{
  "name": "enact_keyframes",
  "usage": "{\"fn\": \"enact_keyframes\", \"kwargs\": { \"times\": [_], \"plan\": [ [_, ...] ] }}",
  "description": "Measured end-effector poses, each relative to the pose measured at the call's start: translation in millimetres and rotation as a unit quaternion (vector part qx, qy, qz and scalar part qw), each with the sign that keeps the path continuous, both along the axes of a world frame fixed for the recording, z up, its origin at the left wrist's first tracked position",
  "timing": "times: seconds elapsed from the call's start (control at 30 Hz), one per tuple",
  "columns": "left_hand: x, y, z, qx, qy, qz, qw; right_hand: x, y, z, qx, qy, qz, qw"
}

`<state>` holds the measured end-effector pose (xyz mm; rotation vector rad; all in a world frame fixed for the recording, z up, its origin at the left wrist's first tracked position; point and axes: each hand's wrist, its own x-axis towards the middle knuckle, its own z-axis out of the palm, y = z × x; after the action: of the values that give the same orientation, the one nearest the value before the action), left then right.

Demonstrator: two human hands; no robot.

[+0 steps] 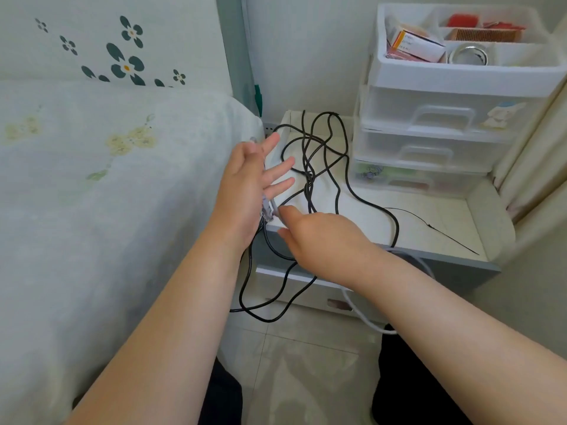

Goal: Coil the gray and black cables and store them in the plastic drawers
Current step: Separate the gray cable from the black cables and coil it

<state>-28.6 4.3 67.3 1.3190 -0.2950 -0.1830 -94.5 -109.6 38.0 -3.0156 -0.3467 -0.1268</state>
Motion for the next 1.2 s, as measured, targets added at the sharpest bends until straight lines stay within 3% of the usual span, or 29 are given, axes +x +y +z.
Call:
{"fn": "enact_keyframes", "kwargs": {
  "times": [0.1, 0.23, 0.3, 0.4, 0.47, 0.6, 0.77, 0.87, 1.0, 1.13, 1.2],
  "plan": [
    [-7.3, -4.0, -3.4, 0.173, -0.133, -0.025, 0.976, -3.9, -1.9, 7.3, 0.005, -0.013, -0.001, 1.0],
    [-8.0, -2.3, -13.8, 0.339, -0.265, -0.049, 0.901, -11.1, -10.1, 21.4, 0.076, 0.008, 0.017, 0.997],
    [-9.0, 0.1, -14.2, 0.362, -0.287, -0.044, 0.886, -14.5, -16.5, 28.2, 0.182, 0.078, 0.039, 0.979],
    [-12.2, 1.4, -11.7, 0.36, -0.28, -0.047, 0.889, -15.4, -28.5, 32.1, 0.257, 0.061, 0.024, 0.964],
    [-14.2, 1.2, -10.0, 0.346, -0.257, -0.081, 0.899, -15.3, -34.2, 32.8, 0.232, 0.004, -0.012, 0.973],
    [-14.3, 3.2, -5.7, 0.291, -0.131, -0.199, 0.926, -15.8, -40.3, 31.2, 0.143, -0.106, -0.055, 0.983],
    [-7.5, 16.2, -4.2, 0.187, -0.004, -0.343, 0.921, -17.7, -48.0, 37.8, 0.16, -0.162, -0.022, 0.974],
    [-5.5, 23.1, -4.5, 0.146, 0.01, -0.39, 0.909, -16.9, -45.6, 34.6, 0.153, -0.253, 0.006, 0.955],
    [-7.7, 27.2, -4.1, 0.093, -0.008, -0.426, 0.9, -10.1, -49.1, 27.8, 0.124, -0.372, -0.044, 0.919],
    [-7.7, 31.7, 3.6, 0.0, 0.025, -0.465, 0.885, -5.7, -55.9, 25.7, 0.212, -0.45, -0.044, 0.866],
    [-9.1, 34.0, 9.0, -0.044, 0.018, -0.475, 0.879, -0.6, -59.1, 25.9, 0.303, -0.428, -0.032, 0.851]
  ]
}}
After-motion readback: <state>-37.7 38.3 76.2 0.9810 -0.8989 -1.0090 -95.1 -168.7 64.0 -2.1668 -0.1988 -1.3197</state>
